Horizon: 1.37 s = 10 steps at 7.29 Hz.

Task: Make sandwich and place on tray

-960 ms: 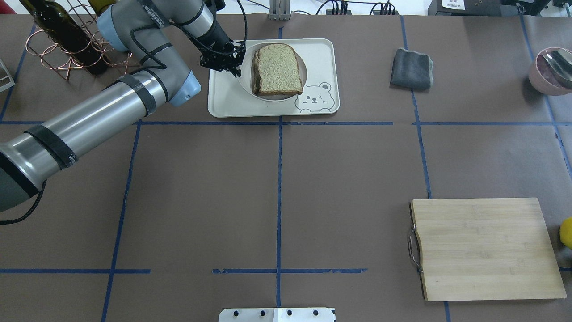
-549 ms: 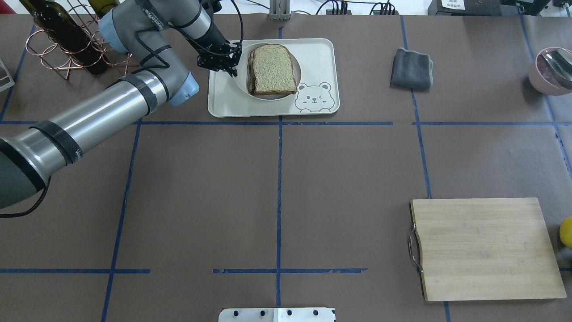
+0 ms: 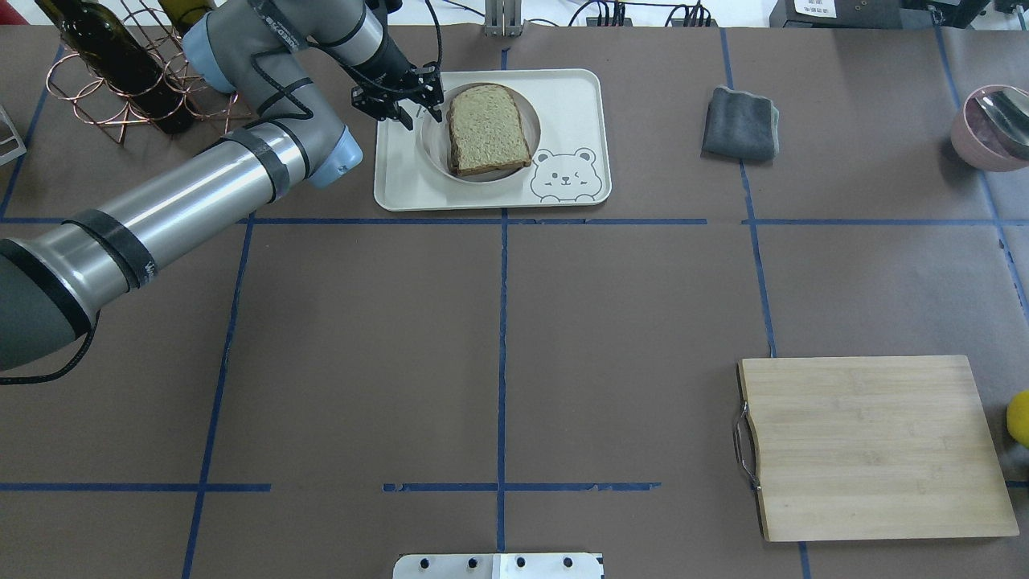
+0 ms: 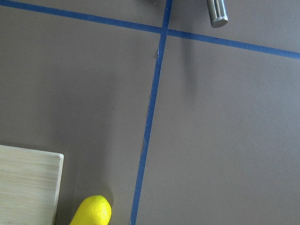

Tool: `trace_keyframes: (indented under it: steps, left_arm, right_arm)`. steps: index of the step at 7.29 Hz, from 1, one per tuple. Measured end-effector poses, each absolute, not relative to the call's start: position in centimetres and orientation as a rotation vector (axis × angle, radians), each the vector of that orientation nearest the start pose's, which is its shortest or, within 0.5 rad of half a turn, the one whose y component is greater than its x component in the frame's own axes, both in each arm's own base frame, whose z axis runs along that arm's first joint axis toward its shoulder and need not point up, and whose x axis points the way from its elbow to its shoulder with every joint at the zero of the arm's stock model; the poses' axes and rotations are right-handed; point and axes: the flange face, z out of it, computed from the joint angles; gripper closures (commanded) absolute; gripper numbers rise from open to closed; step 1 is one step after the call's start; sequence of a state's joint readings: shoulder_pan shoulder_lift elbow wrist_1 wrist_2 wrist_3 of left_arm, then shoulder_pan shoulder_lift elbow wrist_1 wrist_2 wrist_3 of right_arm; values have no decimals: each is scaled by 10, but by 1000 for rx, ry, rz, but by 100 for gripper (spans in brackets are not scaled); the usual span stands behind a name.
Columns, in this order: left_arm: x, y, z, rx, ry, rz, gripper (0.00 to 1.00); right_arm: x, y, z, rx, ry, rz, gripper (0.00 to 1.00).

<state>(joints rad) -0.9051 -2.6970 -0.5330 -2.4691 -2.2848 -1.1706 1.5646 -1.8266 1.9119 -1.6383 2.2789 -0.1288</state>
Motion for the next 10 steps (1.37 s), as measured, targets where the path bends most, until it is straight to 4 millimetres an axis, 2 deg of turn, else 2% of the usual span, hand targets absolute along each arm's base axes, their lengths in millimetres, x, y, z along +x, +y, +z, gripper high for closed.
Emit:
trace_keyframes:
  steps: [1, 3, 4, 5, 7, 8, 10]
  left_arm:
    - [497, -744, 262, 65, 1147, -93, 0]
    - [490, -741, 232, 97, 1172, -82, 0]
    - [481, -734, 216, 113, 1183, -75, 0]
    - [464, -715, 210, 133, 1198, -64, 0]
    - [422, -665, 221, 165, 1210, -34, 0]
    - [394, -644, 229, 182, 1189, -13, 0]
    - [318, -603, 241, 251, 1111, 58, 0]
  right_arm:
    - [66, -385, 614, 60, -707, -134, 0]
    - [66, -385, 614, 59, -706, -131, 0]
    - [66, -385, 615, 58, -705, -131, 0]
    - [66, -385, 616, 57, -704, -131, 0]
    - [66, -386, 621, 46, -704, -126, 0]
    - [66, -388, 625, 41, -703, -125, 0]
    - [67, -392, 620, 56, -699, -132, 0]
